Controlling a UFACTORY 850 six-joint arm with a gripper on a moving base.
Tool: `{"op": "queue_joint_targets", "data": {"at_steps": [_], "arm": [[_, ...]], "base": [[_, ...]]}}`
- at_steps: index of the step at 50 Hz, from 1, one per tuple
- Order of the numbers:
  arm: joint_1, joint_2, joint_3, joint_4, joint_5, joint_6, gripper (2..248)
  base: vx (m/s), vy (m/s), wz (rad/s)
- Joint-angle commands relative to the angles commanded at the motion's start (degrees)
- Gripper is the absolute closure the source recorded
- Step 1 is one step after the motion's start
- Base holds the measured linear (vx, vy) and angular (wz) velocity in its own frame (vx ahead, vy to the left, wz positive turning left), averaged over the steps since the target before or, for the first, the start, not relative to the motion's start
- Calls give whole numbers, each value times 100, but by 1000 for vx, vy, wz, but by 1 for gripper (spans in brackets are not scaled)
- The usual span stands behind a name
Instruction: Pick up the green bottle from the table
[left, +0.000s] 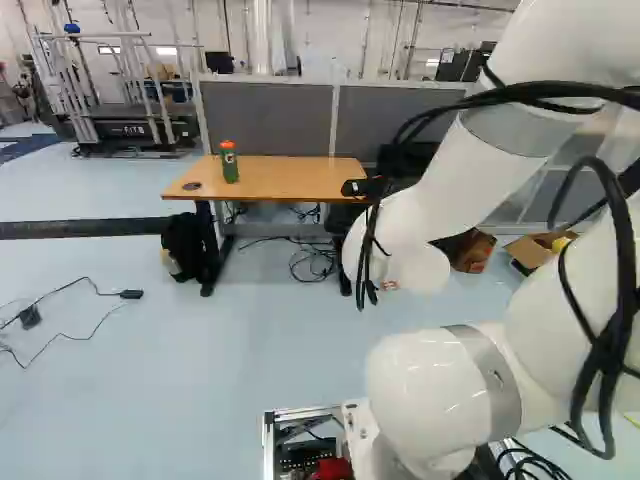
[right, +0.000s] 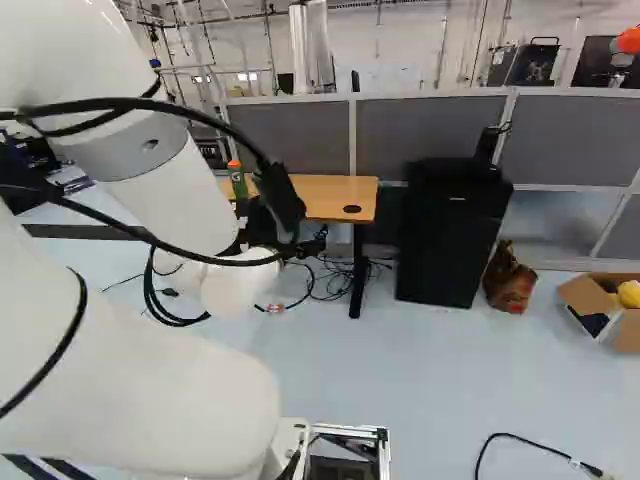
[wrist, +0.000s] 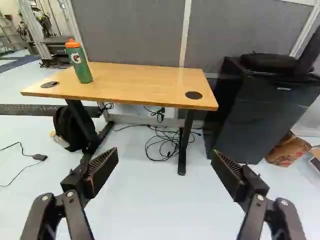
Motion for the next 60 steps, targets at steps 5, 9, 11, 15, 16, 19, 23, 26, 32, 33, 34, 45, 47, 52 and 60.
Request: {"op": "queue_joint_targets", "data": {"at_steps": [5,9,11,15,16,19,23,26,32,33,34,45,47,52,60], "arm": [[0,0,0,0,0,0,3],[0,0,0,0,0,0,3],[0,0,0,0,0,0,3],[0,0,0,0,0,0,3],[0,0,0,0,0,0,3],[0,0,0,0,0,0,3],[0,0,0,0,0,0,3],[0,0,0,0,0,0,3],[0,0,0,0,0,0,3],[0,0,0,0,0,0,3],[0,0,0,0,0,0,3],[0,0,0,0,0,0,3],[0,0,0,0,0,0,3],[0,0,0,0,0,0,3],[0,0,0,0,0,0,3]], "base": [[48,-2,-17],[109,5,-8],[145,4,-14],[147,-4,-16],[151,2,-17],[170,5,-11],[169,-1,-18],[173,-2,-15],[178,1,-18],[201,0,-16],[170,0,-19],[183,-1,-19],[180,8,-2],[163,20,74],[137,36,158]]}}
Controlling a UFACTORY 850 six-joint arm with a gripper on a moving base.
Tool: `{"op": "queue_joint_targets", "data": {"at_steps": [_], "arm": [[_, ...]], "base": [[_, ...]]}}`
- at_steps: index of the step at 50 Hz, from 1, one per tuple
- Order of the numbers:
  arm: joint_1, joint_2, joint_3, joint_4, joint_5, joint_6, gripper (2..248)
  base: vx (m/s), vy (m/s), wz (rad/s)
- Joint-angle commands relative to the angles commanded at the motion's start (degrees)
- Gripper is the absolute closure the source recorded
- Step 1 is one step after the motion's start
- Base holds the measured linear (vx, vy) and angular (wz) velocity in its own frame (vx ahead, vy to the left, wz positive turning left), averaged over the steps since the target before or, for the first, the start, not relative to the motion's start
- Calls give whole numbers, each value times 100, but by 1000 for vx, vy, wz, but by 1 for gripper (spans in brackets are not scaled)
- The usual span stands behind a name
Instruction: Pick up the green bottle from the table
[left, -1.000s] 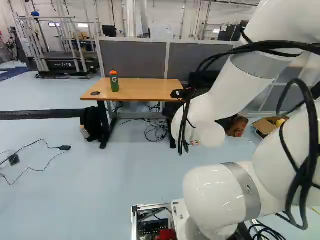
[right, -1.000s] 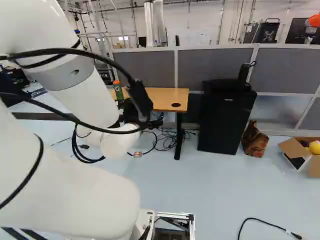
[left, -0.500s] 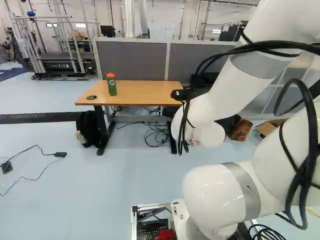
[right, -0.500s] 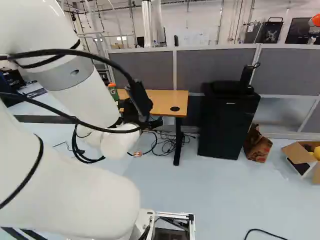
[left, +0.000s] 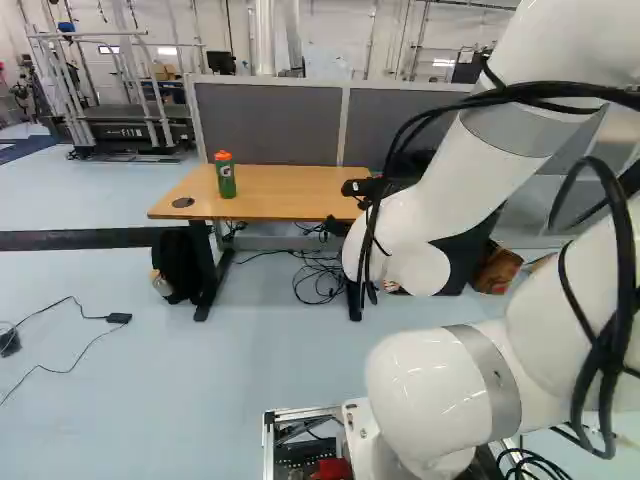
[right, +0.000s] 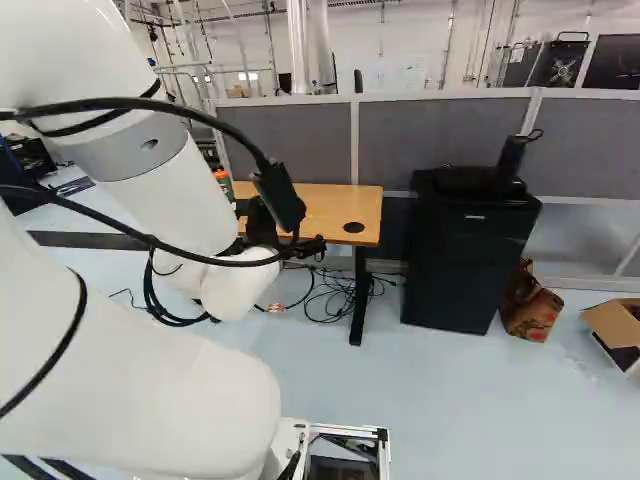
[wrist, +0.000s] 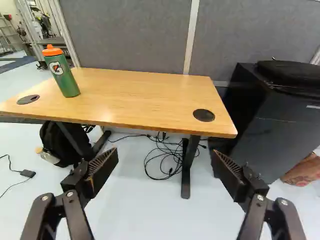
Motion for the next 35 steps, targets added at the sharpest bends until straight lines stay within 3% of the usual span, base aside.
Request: {"op": "queue_joint_targets", "data": {"at_steps": [35], "arm": [[0,0,0,0,0,0,3]], "base": [[118,39,181]]}}
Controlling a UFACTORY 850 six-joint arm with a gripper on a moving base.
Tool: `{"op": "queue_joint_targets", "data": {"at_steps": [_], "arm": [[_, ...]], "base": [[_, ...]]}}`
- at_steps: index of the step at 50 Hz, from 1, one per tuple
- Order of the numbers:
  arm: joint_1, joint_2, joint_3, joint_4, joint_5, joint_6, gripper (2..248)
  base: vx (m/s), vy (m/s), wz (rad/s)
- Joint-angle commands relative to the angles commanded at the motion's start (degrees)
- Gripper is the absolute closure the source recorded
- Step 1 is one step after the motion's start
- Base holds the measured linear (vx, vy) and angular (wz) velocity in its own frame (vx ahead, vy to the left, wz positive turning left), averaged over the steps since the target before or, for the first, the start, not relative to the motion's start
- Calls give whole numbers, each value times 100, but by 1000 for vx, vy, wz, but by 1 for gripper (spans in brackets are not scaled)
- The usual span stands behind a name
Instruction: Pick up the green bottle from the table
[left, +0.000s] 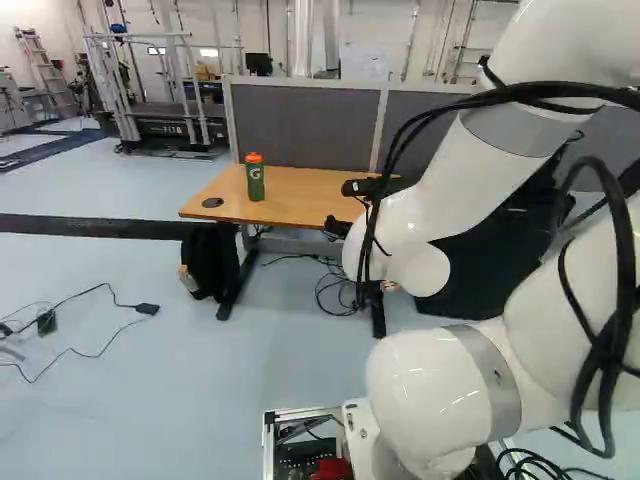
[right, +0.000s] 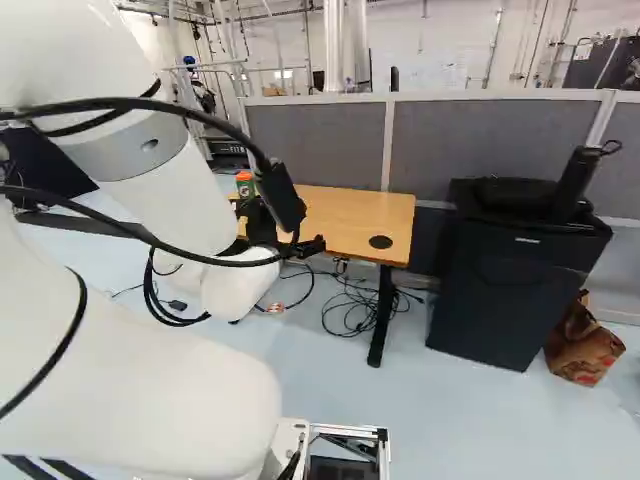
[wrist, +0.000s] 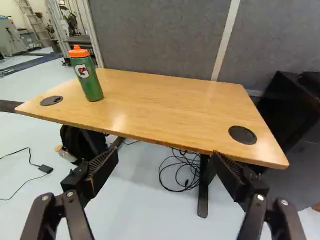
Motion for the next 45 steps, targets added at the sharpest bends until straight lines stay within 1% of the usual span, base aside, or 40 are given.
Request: {"op": "queue_joint_targets", "data": {"at_steps": [45], "arm": [[0,0,0,0,0,0,3]], "base": [[113,50,181]]}}
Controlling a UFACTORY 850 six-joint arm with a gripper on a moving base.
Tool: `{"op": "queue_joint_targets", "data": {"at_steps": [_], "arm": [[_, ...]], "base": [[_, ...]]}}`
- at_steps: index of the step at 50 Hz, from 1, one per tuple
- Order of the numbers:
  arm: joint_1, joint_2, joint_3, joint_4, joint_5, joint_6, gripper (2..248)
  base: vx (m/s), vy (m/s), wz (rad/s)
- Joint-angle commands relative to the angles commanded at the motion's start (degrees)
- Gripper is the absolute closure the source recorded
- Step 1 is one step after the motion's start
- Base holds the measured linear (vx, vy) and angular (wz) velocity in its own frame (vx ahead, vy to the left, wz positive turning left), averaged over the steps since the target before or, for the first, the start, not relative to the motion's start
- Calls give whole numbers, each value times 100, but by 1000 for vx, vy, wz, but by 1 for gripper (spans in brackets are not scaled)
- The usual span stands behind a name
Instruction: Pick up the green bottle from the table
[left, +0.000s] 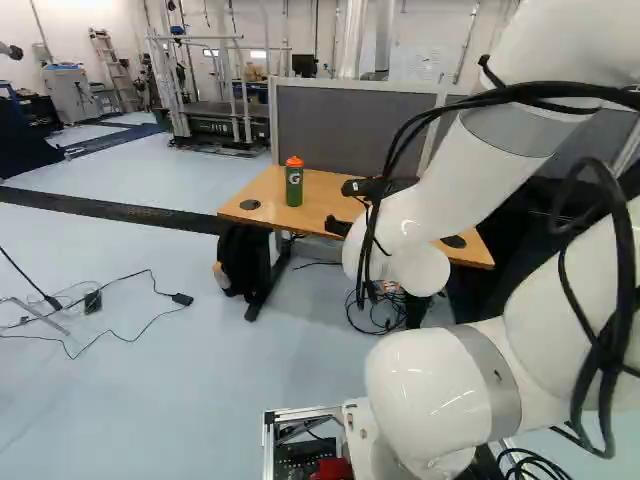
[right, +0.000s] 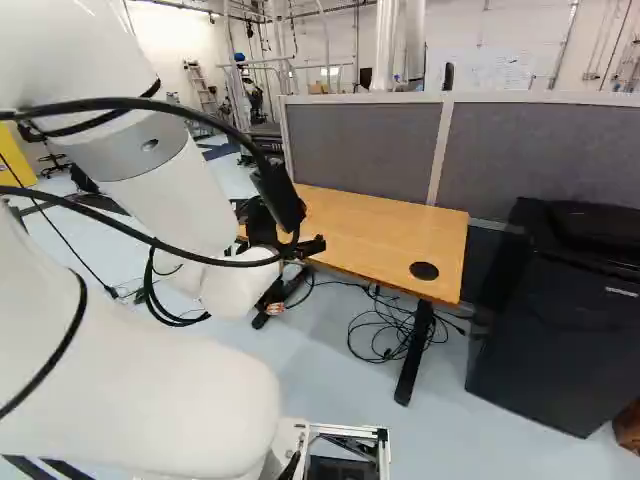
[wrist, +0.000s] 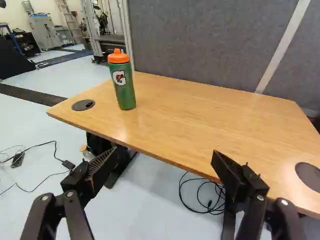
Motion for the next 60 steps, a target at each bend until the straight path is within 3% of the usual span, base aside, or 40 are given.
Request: {"op": "queue_joint_targets", "data": {"at_steps": [31,60], "arm": [[0,0,0,0,0,0,3],[0,0,0,0,0,0,3]], "base": [[109,50,162],[167,35,-5]]}}
